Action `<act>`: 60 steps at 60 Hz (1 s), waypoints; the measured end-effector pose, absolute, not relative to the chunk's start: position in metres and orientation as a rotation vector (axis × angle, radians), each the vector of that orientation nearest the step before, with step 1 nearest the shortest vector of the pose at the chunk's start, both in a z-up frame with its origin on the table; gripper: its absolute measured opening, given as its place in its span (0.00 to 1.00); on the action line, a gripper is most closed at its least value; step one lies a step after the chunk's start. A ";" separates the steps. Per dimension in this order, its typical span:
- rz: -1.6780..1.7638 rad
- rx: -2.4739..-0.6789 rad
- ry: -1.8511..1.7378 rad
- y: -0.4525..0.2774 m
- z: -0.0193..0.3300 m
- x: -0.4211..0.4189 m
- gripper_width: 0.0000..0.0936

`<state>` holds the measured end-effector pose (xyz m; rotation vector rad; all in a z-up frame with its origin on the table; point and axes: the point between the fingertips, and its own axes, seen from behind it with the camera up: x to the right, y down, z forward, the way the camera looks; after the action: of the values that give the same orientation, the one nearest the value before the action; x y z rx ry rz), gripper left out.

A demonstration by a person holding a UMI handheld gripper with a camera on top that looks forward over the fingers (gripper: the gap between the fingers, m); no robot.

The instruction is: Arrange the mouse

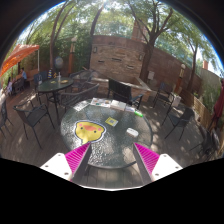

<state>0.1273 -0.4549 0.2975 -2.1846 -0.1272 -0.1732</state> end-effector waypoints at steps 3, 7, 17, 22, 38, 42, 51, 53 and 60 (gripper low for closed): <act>-0.168 -2.193 -0.120 -0.453 0.292 0.129 0.93; -0.169 -2.209 -0.118 -0.455 0.285 0.132 0.93; -0.160 -2.258 -0.088 -0.452 0.251 0.148 0.93; -0.175 -2.288 -0.068 -0.452 0.225 0.165 0.93; -0.254 -2.302 0.007 -0.402 0.136 0.262 0.91; -0.260 -2.290 0.015 -0.378 0.114 0.284 0.92; -0.245 -2.271 0.015 -0.297 0.074 0.326 0.92; -0.235 -2.271 0.014 -0.276 0.066 0.333 0.91; -0.204 -2.280 0.019 -0.219 0.038 0.348 0.91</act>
<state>0.3481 -0.2191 0.0379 -2.2797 0.0191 -0.2045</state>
